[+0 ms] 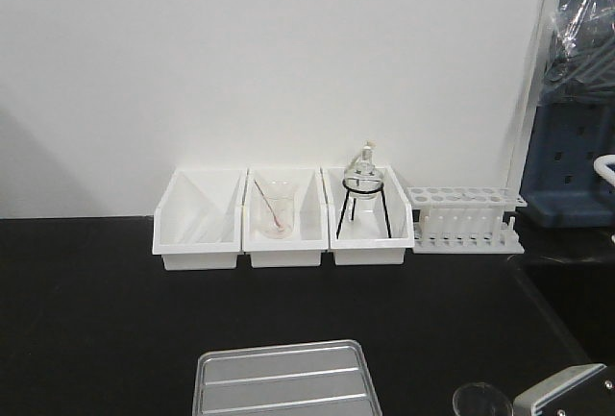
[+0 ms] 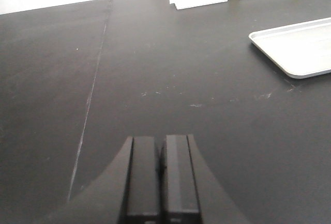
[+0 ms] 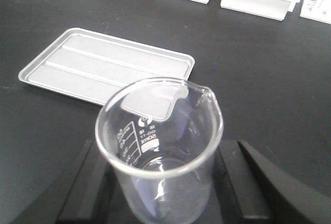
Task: Move beaker to silver tray on left bench
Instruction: 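Lower the held beaker onto the silver tray with the right gripper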
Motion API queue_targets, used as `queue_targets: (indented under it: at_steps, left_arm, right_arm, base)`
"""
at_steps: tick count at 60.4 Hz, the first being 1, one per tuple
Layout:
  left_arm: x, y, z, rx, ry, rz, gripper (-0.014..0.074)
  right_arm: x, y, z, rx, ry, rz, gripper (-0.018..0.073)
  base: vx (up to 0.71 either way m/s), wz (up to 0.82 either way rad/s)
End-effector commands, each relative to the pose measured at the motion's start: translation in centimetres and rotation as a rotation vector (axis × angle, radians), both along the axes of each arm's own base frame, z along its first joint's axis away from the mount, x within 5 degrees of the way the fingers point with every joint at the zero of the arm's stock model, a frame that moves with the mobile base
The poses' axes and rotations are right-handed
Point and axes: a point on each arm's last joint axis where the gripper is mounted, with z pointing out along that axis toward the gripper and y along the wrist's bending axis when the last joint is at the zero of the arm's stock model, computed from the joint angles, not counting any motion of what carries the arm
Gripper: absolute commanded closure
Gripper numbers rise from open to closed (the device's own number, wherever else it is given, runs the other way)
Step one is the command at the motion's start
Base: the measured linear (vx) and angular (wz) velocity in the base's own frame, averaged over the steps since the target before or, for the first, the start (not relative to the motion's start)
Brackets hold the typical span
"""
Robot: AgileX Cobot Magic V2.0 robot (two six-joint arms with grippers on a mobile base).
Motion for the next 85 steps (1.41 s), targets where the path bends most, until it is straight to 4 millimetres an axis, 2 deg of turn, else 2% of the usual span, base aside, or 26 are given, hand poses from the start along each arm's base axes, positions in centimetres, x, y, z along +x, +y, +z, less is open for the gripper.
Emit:
queue_targets:
  at_steps: [1, 10, 16, 20, 25, 34, 41, 48, 57, 70, 85]
  left_arm:
    - [0.2, -0.1, 0.0, -0.007, -0.063, -0.011, 0.0595]
    - [0.2, -0.1, 0.0, -0.007, -0.063, -0.011, 0.0595]
    - [0.2, -0.1, 0.0, -0.007, -0.063, -0.011, 0.0595]
    - [0.2, -0.1, 0.0, -0.007, -0.063, -0.011, 0.0595]
    - [0.2, -0.1, 0.0, -0.007, -0.063, -0.011, 0.0595]
    - [0.2, -0.1, 0.0, -0.007, -0.063, -0.011, 0.0595]
    - [0.2, -0.1, 0.0, -0.007, -0.063, -0.011, 0.0595]
    - [0.2, -0.1, 0.0, -0.007, -0.063, -0.011, 0.0595]
    - [0.2, -0.1, 0.0, -0.007, -0.063, -0.011, 0.0595]
    - [0.2, -0.1, 0.0, -0.007, -0.063, -0.011, 0.0595]
    - [0.2, -0.1, 0.0, -0.007, -0.063, -0.011, 0.0595]
  right_arm:
    - [0.3, 0.4, 1.7, 0.060, -0.092, 0.029, 0.0571]
    - [0.4, 0.7, 2.0, 0.095, -0.120, 0.050, 0.0571]
    - [1.5, 1.6, 2.2, 0.181, -0.158, 0.073, 0.0571]
    - [3.3, 2.4, 2.2, 0.217, -0.184, 0.082, 0.0571]
    - [6.8, 3.8, 1.9, 0.193, -0.218, 0.099, 0.0571]
    - [12.8, 6.3, -0.2, 0.143, -0.203, 0.133, 0.0571]
    - [16.0, 7.7, -1.4, 0.121, -0.205, 0.161, 0.0571]
    - [18.4, 9.0, -3.9, 0.077, -0.182, 0.208, 0.0571]
    - [19.8, 9.6, -6.2, 0.068, -0.152, 0.221, 0.0571]
    - [20.1, 9.8, -9.1, 0.066, -0.103, 0.229, 0.0567]
    - [20.0, 9.8, -9.6, 0.062, -0.089, 0.228, 0.0522]
  base:
    - [0.03, -0.02]
    - [0.01, -0.01]
    - [0.00, 0.00]
    - [0.00, 0.00]
    - [0.00, 0.00]
    - [0.00, 0.00]
    - [0.00, 0.00]
    - [0.00, 0.00]
    - [0.00, 0.00]
    - [0.00, 0.00]
    - [0.00, 0.00]
